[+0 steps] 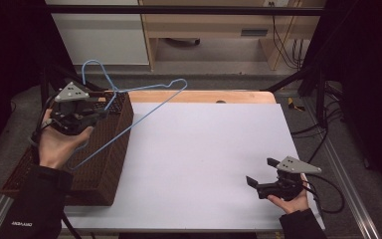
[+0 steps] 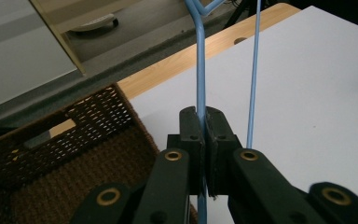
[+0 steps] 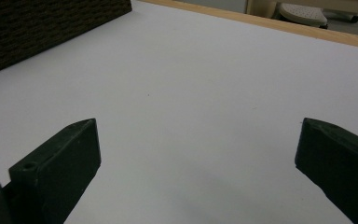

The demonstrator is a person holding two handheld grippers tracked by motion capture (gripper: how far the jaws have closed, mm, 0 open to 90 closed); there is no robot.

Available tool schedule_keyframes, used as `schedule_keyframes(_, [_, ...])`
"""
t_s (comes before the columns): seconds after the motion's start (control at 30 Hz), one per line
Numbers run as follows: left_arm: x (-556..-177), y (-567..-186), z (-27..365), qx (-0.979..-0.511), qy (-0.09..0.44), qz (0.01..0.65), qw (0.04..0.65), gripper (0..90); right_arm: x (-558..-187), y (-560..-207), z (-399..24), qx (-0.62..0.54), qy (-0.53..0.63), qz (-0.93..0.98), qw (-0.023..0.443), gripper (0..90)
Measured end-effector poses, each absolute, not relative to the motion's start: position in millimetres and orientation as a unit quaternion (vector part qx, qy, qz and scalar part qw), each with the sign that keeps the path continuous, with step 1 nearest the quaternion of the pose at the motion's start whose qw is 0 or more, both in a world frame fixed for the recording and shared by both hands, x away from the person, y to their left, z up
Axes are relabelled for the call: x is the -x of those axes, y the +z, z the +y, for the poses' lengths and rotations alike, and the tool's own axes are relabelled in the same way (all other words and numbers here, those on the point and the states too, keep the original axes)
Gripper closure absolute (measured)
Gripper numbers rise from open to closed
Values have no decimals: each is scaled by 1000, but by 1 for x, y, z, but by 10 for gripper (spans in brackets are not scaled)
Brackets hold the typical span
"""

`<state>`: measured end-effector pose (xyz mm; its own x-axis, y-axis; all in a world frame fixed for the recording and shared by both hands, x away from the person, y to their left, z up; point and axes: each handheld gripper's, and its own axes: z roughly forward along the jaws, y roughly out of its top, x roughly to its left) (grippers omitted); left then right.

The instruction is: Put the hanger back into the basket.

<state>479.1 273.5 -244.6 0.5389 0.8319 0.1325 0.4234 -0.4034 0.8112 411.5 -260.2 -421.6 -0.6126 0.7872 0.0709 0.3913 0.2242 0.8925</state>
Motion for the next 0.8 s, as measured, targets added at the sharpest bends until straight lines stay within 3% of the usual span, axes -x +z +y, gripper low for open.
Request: schedule_keyframes(0.8, [-487,-267,371,-757,302,468,342,873,-412,-423,-260,-393,483,756,205,6])
